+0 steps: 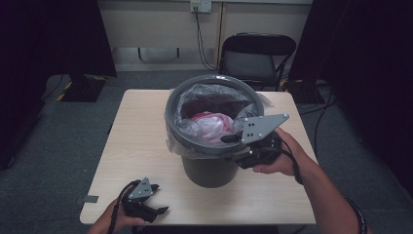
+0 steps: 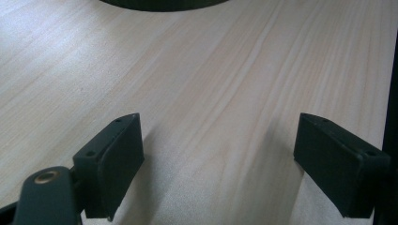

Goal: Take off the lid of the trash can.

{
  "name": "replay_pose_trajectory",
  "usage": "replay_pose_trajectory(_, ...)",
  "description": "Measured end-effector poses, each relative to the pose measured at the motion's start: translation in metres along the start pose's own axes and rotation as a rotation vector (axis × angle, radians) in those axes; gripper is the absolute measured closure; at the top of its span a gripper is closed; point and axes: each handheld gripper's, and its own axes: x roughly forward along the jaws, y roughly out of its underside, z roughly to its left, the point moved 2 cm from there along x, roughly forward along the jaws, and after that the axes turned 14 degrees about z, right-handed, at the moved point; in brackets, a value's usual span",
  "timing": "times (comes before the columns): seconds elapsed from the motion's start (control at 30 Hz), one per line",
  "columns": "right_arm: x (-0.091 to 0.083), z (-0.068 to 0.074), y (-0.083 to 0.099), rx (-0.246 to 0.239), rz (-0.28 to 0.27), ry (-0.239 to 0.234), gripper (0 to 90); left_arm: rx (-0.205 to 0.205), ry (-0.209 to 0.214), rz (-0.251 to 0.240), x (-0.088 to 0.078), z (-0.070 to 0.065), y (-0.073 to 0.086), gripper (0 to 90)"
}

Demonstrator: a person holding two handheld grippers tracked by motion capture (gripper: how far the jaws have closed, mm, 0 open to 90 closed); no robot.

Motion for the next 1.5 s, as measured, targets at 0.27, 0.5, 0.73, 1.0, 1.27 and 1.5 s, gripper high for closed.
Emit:
replay_pose_trajectory(0.27, -0.004, 0.000, -0.005, 0.003, -0.047, -0.017, 59.1, 0.000, 0.000, 0.000, 0.000, 0.000, 0.000, 15.7)
replay_pose_trajectory(0.5, -0.013, 0.003, -0.007, -0.027, -0.050, 0.028, 62.0, 0.000, 0.000, 0.000, 0.000, 0.000, 0.000, 15.8)
replay_pose_trajectory(0.73, -0.021, 0.005, -0.004, -0.043, -0.031, 0.069, 63.8, 0.000, 0.000, 0.000, 0.000, 0.000, 0.000, 15.8)
replay_pose_trajectory(1.0, -0.031, 0.005, 0.007, -0.023, -0.039, 0.095, 64.0, 0.000, 0.000, 0.000, 0.000, 0.000, 0.000, 15.8)
replay_pose_trajectory(1.27, -0.041, 0.001, 0.027, 0.015, -0.048, 0.134, 64.4, 0.000, 0.000, 0.000, 0.000, 0.000, 0.000, 15.8)
replay_pose_trajectory(1.5, -0.050, -0.007, 0.047, 0.101, -0.086, 0.173, 64.9, 0.000, 0.000, 0.000, 0.000, 0.000, 0.000, 15.8)
